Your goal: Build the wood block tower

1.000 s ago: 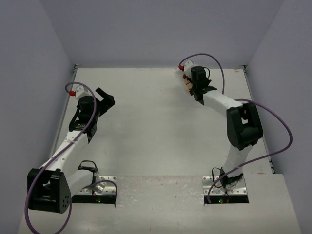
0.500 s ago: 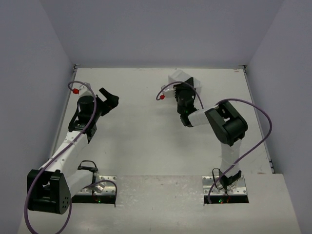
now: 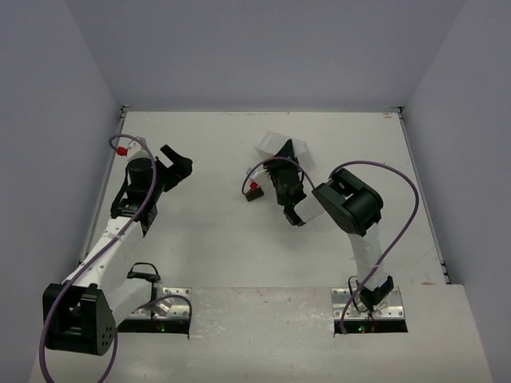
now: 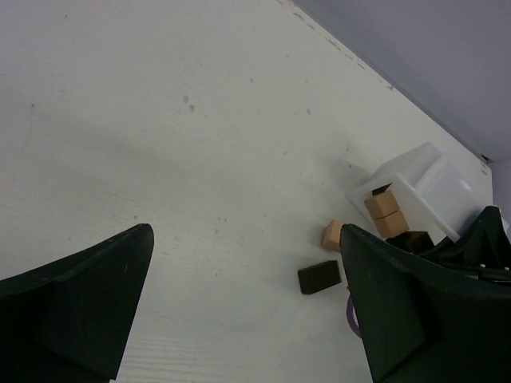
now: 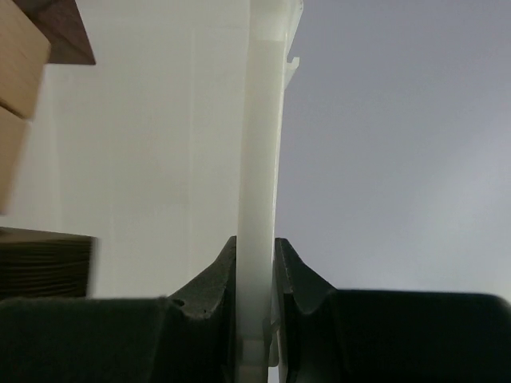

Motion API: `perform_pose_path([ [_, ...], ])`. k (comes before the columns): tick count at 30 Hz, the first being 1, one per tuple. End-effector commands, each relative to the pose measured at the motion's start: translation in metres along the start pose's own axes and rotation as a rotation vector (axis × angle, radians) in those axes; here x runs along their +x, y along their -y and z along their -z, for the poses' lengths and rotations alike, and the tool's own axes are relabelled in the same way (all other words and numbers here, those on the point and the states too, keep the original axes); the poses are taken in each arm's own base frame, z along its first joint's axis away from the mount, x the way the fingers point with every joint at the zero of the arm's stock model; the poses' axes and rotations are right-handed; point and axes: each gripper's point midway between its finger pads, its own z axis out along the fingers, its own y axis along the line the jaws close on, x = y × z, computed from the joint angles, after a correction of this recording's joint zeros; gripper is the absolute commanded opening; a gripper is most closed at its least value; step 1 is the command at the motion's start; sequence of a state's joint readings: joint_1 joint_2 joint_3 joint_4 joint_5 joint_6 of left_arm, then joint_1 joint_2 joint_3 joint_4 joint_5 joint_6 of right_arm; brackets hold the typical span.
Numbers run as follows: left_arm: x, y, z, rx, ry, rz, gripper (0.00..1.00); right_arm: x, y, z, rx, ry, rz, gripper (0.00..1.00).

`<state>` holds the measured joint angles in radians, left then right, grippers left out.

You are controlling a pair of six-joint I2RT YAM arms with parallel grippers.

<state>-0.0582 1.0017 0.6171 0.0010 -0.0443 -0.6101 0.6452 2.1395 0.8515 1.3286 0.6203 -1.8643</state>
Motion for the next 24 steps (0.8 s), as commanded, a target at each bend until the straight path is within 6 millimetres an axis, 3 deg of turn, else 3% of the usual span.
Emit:
perform_pose_path([
  [1, 0.006, -0.005, -0.009, -0.021, -0.010, 0.049, 1.00, 0.002, 0.027, 0.009, 0.147, -0.042, 0.008, 0.00],
  [4, 0.034, -0.017, -0.023, -0.055, -0.110, 0.078, 1.00, -0.002, 0.027, 0.011, 0.157, -0.036, 0.035, 0.00],
  [12, 0.086, -0.007, -0.045, -0.055, -0.281, 0.048, 1.00, -0.001, 0.037, 0.015, 0.184, -0.054, 0.031, 0.00],
  [19, 0.090, 0.007, -0.046, -0.043, -0.276, -0.012, 1.00, 0.004, 0.047, 0.014, 0.212, -0.085, -0.006, 0.00],
  [24, 0.085, 0.013, -0.041, -0.027, -0.258, -0.027, 1.00, 0.020, 0.063, 0.009, 0.231, -0.146, -0.153, 0.00],
])
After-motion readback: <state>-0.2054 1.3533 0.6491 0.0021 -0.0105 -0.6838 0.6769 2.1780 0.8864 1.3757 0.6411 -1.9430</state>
